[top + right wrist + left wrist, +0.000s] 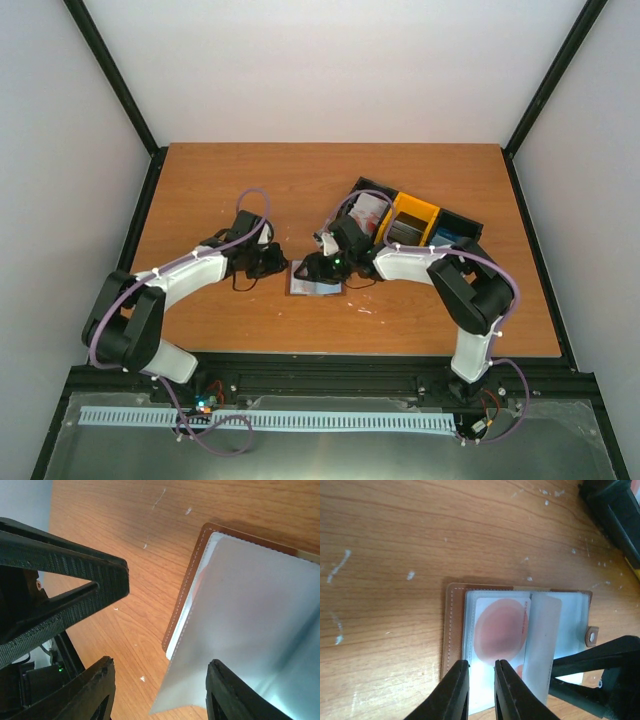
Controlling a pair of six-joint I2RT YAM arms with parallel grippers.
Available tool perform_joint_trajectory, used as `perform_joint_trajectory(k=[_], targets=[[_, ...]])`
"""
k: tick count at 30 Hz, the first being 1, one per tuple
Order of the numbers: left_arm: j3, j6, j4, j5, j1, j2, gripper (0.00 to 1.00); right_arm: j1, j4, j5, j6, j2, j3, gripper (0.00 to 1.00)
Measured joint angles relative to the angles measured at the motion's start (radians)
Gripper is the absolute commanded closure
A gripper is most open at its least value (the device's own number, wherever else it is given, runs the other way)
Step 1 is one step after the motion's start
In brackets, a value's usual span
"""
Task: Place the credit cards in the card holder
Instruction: Insert the credit card into the card holder.
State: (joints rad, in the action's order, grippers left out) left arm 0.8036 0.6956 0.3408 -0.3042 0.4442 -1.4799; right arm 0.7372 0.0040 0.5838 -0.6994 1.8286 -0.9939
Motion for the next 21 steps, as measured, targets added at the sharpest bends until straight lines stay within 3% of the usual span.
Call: perform_joint_trajectory(k=[14, 21], targets=[[-0.070, 0.096, 0.026, 0.140, -0.050, 0.141, 0.82, 0.000, -0.007, 0.006, 0.004, 0.112, -0.085, 0.50], [-0.089, 0.081, -0.008, 0.076, -0.079, 0.161, 0.82, 0.000, -0.055, -0.056, 0.006, 0.111, -0.116, 0.53]])
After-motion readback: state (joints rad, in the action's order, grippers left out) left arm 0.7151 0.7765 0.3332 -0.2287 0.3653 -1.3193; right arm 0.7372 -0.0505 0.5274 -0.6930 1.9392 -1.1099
